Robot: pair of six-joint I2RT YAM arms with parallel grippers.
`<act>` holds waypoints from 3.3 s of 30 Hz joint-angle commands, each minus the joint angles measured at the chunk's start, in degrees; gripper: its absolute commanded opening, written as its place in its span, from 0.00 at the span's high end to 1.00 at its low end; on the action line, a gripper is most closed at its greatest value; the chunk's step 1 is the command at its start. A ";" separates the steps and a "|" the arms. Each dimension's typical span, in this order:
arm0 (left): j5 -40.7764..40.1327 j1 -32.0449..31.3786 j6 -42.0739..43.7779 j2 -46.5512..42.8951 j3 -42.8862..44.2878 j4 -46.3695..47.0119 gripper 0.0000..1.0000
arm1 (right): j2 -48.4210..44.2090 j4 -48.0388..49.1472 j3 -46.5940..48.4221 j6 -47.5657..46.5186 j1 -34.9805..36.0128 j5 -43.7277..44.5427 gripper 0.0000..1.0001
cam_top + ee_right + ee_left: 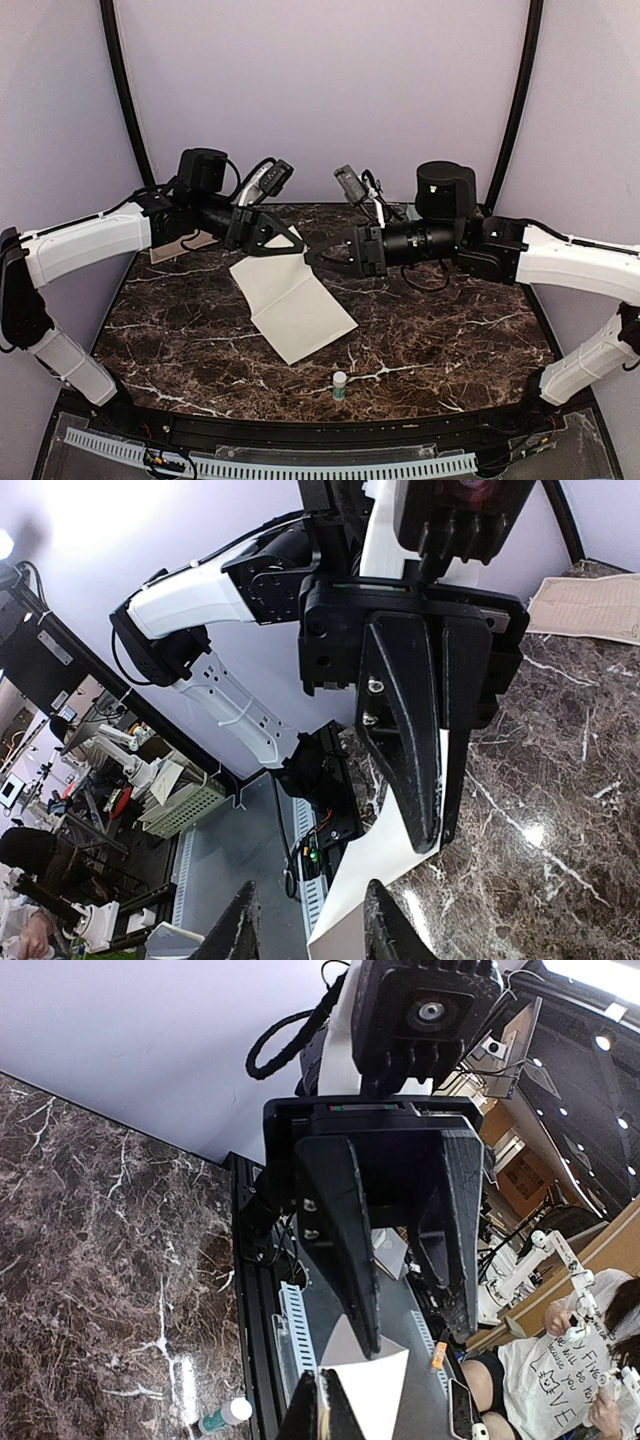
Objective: Place the letter into the envelope and seal it
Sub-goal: Fold the letter.
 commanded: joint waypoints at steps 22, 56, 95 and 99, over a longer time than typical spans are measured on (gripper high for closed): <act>-0.51 -0.34 -9.07 -6.30 -3.74 10.94 1.00 | 2.16 5.29 1.82 -1.01 0.33 1.23 0.79; -5.85 3.48 -2.94 -7.04 1.12 2.32 1.00 | -2.89 1.55 -5.23 -0.13 0.38 -0.50 1.00; -4.67 4.88 -1.34 -7.44 0.11 -0.69 1.00 | -4.40 4.33 -7.56 1.27 0.34 -2.51 0.81; -4.55 4.68 -1.91 -7.97 -0.81 0.02 1.00 | -1.09 7.14 -5.42 1.74 0.49 -4.50 0.81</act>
